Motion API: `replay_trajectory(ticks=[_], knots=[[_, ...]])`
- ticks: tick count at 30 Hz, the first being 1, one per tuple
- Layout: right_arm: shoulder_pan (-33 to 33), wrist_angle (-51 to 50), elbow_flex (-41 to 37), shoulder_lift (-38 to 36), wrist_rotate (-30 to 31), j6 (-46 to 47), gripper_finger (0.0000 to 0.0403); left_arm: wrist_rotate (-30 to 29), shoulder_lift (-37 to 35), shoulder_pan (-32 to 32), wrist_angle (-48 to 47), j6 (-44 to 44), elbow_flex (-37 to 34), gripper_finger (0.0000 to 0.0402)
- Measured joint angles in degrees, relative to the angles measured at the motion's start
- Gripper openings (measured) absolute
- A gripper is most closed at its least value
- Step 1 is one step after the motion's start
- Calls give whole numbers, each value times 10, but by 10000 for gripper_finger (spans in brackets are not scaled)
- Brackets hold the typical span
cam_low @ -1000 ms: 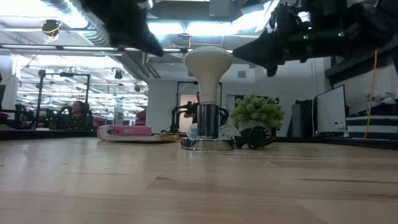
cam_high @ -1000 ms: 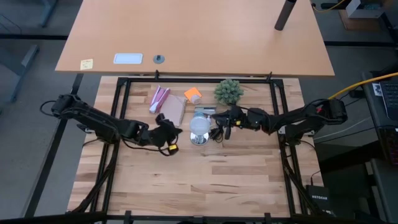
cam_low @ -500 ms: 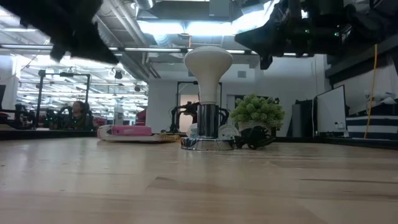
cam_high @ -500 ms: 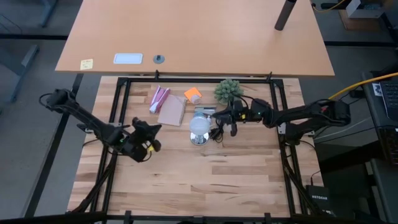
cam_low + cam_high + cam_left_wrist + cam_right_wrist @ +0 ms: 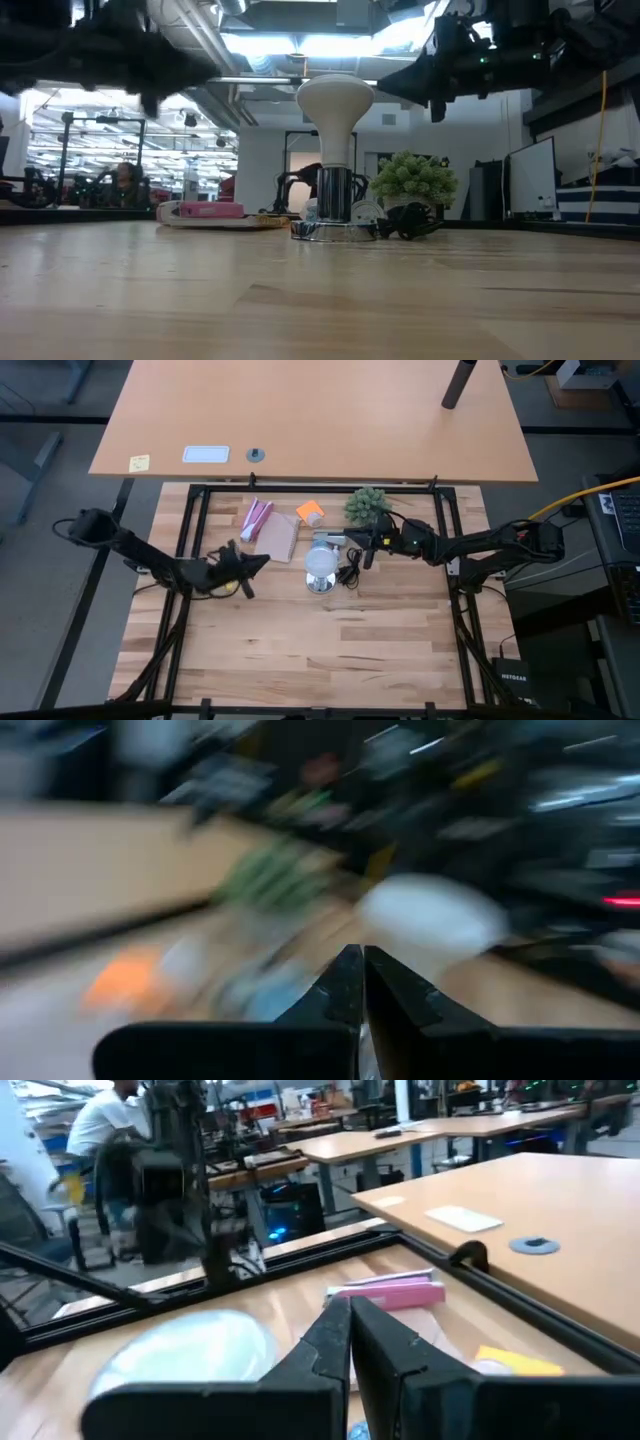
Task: Screw lightbulb
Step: Insert the lightbulb into the silver lamp socket
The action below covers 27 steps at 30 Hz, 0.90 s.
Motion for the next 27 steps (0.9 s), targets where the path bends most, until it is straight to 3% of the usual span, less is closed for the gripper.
replay_trajectory(ticks=[3, 5, 17, 21, 27], knots=[[0, 1, 0, 0, -39, 7, 17, 180, 0, 70, 111, 72, -31, 5], [0, 1, 0, 0, -61, 14, 17, 233, 0, 103, 126, 61, -38, 5], [0, -39, 0, 0, -74, 28, 17, 221, 0, 164, 64, -204, -38, 5], [0, -43, 0, 4, -74, 28, 17, 271, 5, 161, 24, -203, -14, 2], [0, -10, 0, 32, -80, 28, 17, 274, 66, 138, -91, -116, 100, 1]])
